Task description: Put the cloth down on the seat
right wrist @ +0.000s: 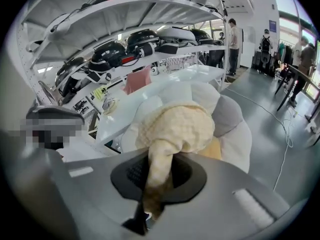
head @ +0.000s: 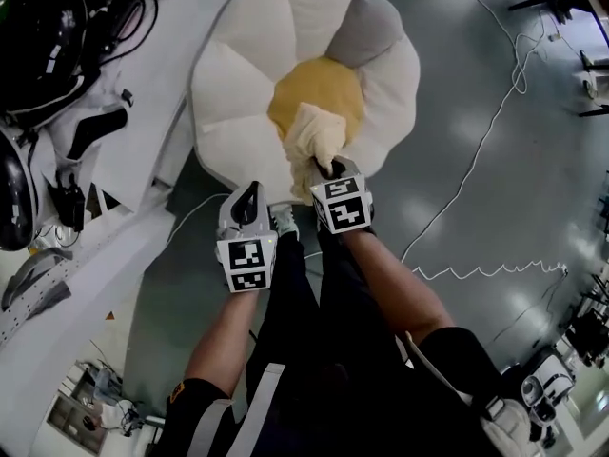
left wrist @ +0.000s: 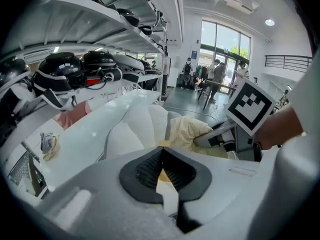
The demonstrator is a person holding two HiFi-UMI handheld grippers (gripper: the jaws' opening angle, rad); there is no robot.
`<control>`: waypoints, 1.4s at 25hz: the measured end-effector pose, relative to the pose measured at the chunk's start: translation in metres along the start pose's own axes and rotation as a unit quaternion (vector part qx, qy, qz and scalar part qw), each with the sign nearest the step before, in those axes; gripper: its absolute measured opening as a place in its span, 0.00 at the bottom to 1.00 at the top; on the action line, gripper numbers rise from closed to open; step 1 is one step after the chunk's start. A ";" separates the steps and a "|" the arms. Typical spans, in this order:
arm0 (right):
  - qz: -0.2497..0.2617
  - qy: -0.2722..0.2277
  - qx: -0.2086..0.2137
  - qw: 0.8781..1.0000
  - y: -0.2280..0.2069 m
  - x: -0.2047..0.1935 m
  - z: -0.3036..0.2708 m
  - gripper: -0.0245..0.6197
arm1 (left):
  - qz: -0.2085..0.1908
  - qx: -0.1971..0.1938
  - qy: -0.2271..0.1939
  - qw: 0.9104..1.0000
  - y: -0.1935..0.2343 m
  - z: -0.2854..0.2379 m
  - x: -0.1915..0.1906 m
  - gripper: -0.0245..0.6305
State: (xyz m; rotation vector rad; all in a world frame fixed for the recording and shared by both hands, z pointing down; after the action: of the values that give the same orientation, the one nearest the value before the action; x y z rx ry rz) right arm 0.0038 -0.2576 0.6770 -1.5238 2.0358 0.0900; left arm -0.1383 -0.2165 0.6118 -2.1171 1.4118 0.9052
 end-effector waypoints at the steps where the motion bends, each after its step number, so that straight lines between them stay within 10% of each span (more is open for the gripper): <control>1: -0.002 0.004 0.000 1.000 -0.006 -0.002 -0.009 0.08 | 0.005 0.003 0.006 1.000 0.000 -0.008 -0.007 0.04; 35: -0.018 0.101 0.017 0.995 -0.064 -0.031 -0.198 0.10 | 0.004 0.043 0.066 0.997 0.034 -0.156 -0.069 0.04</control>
State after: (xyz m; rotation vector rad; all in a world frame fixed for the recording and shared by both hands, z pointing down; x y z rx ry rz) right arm -0.0153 -0.3300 0.8734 -1.6023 2.1525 -0.1181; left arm -0.1443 -0.2897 0.7696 -2.1422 1.4966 0.7045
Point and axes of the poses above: the fingertips, and each gripper's own axes: z backward along the fingers, y to its left, x out of its top, the point moved 3 cm from there along z, backward along the fingers, and after that the axes turned 7 degrees about -z, right-handed, at the moved point
